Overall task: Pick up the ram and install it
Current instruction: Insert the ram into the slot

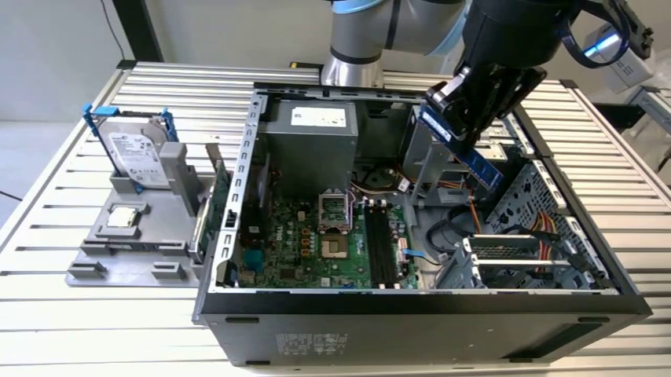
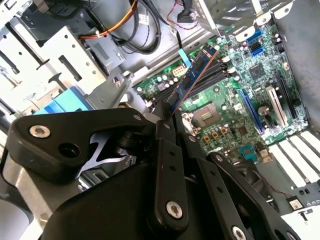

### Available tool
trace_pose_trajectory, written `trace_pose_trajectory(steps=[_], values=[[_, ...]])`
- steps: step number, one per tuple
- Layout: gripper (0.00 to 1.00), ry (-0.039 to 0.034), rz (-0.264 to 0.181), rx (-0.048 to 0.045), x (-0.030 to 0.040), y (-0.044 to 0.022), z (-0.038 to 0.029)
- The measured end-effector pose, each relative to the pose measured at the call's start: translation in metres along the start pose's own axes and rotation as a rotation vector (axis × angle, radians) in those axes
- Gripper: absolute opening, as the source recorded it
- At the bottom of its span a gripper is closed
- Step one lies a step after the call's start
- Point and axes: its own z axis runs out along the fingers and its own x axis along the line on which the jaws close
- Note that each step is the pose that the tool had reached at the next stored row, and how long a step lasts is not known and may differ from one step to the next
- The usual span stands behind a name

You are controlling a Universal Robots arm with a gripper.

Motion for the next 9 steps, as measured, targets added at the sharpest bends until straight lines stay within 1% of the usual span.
trace_pose_trajectory(steps=[9], values=[[0.00,-0.0010,0.036,0.0027,0.0000,0.0000,0.0000]])
